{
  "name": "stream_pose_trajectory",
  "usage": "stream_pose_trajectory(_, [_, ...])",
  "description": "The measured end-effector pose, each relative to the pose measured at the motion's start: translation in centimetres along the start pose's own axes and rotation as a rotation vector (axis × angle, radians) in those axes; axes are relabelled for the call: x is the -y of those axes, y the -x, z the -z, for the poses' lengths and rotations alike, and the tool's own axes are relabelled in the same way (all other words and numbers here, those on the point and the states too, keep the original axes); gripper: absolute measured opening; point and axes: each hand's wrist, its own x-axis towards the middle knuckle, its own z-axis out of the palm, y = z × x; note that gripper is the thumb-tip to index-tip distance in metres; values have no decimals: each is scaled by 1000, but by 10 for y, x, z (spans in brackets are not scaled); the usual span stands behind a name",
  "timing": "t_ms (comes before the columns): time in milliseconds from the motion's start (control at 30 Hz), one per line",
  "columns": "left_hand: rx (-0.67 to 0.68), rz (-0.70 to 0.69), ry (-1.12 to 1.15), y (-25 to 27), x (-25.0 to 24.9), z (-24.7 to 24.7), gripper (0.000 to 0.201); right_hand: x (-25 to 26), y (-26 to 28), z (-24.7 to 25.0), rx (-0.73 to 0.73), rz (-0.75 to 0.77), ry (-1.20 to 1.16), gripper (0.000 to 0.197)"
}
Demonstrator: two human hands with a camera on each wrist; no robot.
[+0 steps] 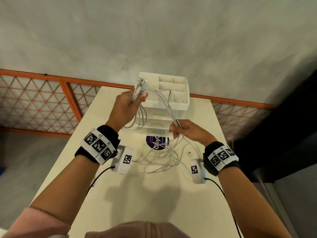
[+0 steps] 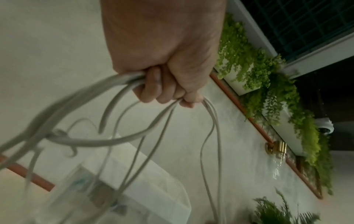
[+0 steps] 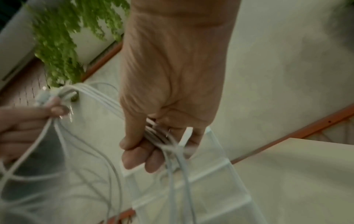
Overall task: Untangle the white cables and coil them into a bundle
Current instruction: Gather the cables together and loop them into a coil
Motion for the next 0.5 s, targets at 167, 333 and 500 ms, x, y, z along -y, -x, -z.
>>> stream_pose_trajectory(167, [-69, -24, -62, -4, 12, 7, 31, -17, 8, -1, -96, 1, 11, 28])
stream_pose_trajectory(333, [-116, -3, -38, 2, 30, 4, 34, -10, 8, 8, -156, 28, -49, 33])
stream_pose_trajectory(500, [-206, 43, -50, -4, 32, 8, 36, -13, 6, 22, -121, -90, 97, 31])
